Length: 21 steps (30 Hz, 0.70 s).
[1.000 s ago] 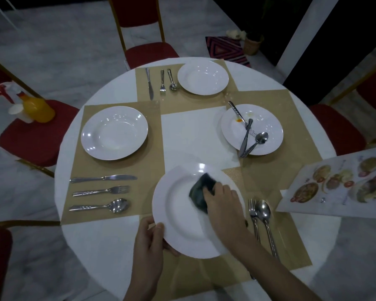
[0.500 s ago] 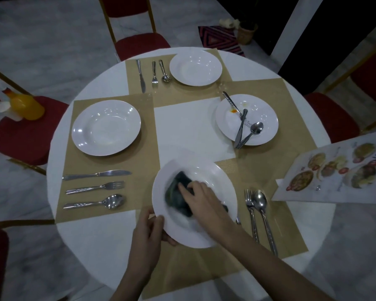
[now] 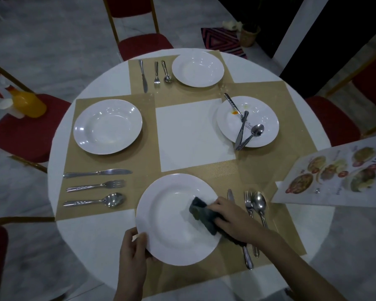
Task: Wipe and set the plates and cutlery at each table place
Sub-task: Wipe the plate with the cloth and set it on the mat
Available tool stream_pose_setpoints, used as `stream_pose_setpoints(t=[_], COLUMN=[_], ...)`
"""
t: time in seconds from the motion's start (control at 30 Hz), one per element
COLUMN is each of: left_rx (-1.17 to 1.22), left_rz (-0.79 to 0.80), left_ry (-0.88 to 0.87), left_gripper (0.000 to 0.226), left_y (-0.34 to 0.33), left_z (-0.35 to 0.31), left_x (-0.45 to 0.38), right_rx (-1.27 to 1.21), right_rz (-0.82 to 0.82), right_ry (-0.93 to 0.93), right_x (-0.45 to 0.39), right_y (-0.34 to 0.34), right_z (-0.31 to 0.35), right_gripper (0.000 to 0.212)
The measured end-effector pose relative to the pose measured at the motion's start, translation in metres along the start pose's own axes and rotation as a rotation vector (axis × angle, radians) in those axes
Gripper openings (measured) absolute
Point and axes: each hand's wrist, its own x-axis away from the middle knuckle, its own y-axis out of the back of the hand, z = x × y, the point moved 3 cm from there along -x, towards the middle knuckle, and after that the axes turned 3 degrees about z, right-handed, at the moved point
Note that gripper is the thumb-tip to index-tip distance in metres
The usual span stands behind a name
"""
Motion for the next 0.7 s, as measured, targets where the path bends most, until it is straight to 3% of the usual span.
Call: stream_pose_setpoints(t=[0.17,0.27,0.5,0.6,0.7], left_rx=[0.066,0.135,0.022,-0.135,-0.403], left_rz=[0.014,0.027,0.064,0.125,0.026], left_ry=[0.084,0.119,0.079,0.059,-0.029], left_gripper=[0.014,0.013,0.011,0.012,0.019], left_y=[-0.001,-0.008,-0.014,-0.016,-0.012], left_z=[0.019,0.024,0.021,0.022,0.022], left_x=[0.0,0.002,0.002,0.002,0.003], right_rx=[-0.859,-1.128,-1.394,-1.404,-1.38], right_rz=[-0.082,-0.207,-0.411,-0.433,-0.42], right_ry=[-0.211,-0.304,-0.326,-0.32,-0.29], right_x=[0.045,0.058,0.065,0.066,0.067], right_y=[0.009,0.001,-0.017,-0.022,-0.022], right_z=[-0.002,-0.01,-0.019,-0.023,-0.023], right_gripper=[0.032,0.029,0.031,0.031,0.031])
